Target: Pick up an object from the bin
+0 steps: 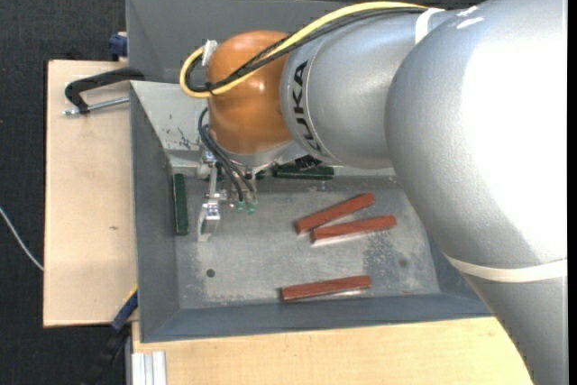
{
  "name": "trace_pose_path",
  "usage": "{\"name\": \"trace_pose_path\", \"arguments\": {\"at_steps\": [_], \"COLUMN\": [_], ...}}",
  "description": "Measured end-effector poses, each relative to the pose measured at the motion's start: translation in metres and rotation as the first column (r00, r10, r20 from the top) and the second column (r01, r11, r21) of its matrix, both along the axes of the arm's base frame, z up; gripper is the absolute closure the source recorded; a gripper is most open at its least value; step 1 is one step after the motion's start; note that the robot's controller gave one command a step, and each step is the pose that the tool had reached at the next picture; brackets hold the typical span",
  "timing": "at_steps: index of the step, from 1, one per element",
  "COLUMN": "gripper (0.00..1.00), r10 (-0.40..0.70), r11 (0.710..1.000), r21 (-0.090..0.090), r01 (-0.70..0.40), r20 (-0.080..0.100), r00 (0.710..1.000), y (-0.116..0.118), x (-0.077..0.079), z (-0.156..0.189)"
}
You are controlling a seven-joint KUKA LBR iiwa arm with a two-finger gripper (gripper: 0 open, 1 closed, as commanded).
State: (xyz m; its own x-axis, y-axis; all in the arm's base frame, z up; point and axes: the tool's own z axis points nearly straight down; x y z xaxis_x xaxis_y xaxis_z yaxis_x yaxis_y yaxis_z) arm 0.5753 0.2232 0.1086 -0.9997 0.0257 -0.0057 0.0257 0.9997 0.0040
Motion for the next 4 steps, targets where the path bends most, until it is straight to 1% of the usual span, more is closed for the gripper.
{"name": "trace_pose_path", "arguments": {"at_steps": [1,2,3,4], "gripper": [0.0,0.0,0.0,0.0], "r10": [-0.081,0.017,0.008,0.073], "r11": [0.997,1.0,1.0,0.997], "r21": [-0.004,0.0,-0.002,-0.002], "r01": [0.081,-0.017,-0.008,-0.073], "r20": [-0.011,-0.002,-0.005,0.007], "r00": [0.997,1.0,1.0,0.997], "y": [-0.025,-0.047,-0.076,-0.092], "x": [-0.014,0.01,0.017,0.021], "z": [-0.028,-0.03,0.018,0.024]}}
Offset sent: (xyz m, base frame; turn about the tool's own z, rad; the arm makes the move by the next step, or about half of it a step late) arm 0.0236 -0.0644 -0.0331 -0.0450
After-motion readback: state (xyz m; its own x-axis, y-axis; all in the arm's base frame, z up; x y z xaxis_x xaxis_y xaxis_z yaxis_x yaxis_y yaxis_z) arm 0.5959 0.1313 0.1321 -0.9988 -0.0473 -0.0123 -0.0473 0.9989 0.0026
